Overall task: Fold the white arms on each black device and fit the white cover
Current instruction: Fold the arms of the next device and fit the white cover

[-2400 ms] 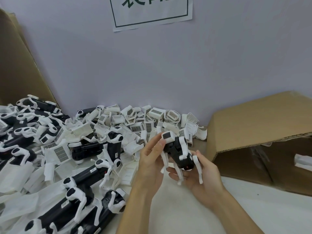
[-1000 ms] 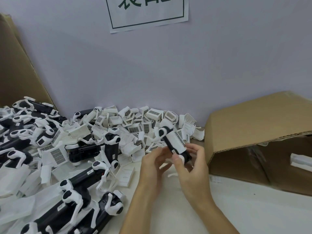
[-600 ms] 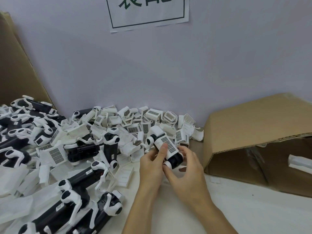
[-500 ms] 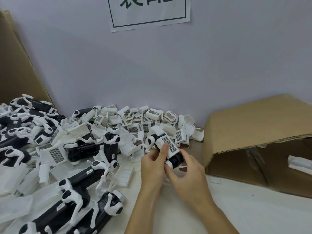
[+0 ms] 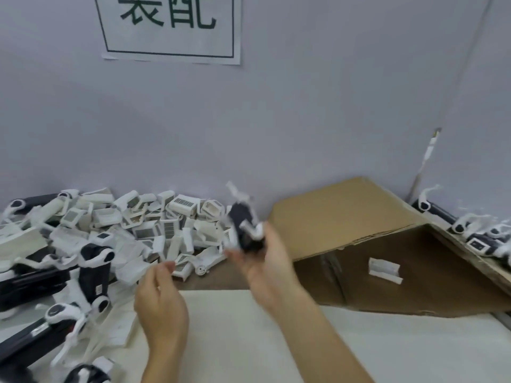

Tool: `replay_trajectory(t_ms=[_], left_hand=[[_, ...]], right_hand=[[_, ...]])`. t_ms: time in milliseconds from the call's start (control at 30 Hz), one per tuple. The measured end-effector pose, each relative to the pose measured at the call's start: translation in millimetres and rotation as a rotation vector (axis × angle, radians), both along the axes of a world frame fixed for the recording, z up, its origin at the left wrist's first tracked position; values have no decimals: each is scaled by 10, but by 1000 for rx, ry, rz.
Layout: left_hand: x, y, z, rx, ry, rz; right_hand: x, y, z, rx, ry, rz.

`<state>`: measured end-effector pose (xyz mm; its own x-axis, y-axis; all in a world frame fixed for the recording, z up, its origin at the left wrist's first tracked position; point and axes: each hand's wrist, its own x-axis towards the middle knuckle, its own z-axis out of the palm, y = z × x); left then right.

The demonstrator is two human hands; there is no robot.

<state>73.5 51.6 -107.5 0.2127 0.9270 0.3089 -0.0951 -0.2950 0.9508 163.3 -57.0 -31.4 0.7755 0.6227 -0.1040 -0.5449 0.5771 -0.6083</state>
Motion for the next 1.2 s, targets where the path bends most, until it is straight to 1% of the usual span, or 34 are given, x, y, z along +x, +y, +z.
replay_trajectory(t_ms=[67,100,167,200,267,333,400,467,533,600,667,800,833,933,1000,1033,1067,1133,1167,1200], left_hand=[[9,-15,-3,-33,40,-30],[15,-31,1,-51,50,-55],[29,-59,15,-79,63,-100],[38,-71,26,-82,75,-122],[63,-87,29,-85,95,-159],[83,-94,18,-91,103,-174],[98,-86,-6,-89,111,-174],[106,-66,-38,-100,136,-183],[111,-40,-69,-118,155,-198],[115,-36,-90,-119,195,-206],[110,-62,-90,-92,231,-205],[61,-134,-80,-16,282,-207],[43,-144,-78,-2,294,-204],[3,-163,-45,-15,316,-162],[0,-193,22,-21,416,-228],[5,-201,75,12,515,-307],[8,-193,147,86,653,-391],[-1,-131,363,338,965,-490],[-14,-89,508,470,1089,-484],[-25,-39,660,582,1170,-453]], right_hand=[[268,-182,486,182,-61,-123],[413,-312,715,247,-31,-211],[586,-565,1011,287,34,-297],[587,-637,1023,273,10,-311],[440,-615,819,201,-72,-361],[142,-441,406,83,-172,-383],[-183,-238,-71,-144,-275,-313],[-423,-78,-448,-350,-295,-192],[-525,9,-653,-496,-329,-96],[-525,15,-722,-582,-414,-45],[-484,-25,-693,-562,-405,-39],[-424,-54,-662,-427,-200,-36],[-420,-49,-675,-406,-174,-28],[-418,-43,-705,-394,-186,-8],[-413,-51,-718,-390,-197,-1],[-405,-50,-715,-380,-200,5],[-395,-46,-719,-371,-201,7],[-377,-33,-732,-374,-197,3],[-371,-30,-739,-381,-197,0],[-368,-29,-745,-387,-198,0]])
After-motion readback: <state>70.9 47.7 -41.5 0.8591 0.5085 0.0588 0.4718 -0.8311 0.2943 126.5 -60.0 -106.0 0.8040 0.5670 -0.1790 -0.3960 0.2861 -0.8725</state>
